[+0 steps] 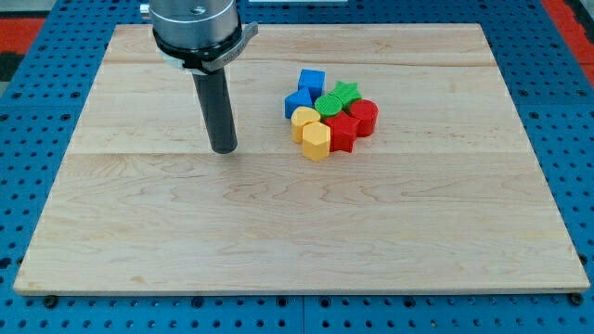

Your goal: Point your arm towards center right

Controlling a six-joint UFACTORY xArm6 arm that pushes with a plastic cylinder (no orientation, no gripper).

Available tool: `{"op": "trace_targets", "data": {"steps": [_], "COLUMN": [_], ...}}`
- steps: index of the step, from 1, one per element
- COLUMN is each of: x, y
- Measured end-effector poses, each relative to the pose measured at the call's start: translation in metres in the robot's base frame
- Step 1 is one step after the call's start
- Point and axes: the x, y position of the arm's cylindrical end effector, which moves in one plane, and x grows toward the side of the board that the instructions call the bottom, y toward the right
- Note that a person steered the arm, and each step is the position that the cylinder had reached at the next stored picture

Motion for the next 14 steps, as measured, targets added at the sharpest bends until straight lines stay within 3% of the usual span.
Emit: {"op": "trace_targets", "data": {"steps": [2,10,11,12,14], "x": [0.011,0.047,0.071,0.098,0.107], "y": [0.054,0.055,0.065,0.090,0.142]}}
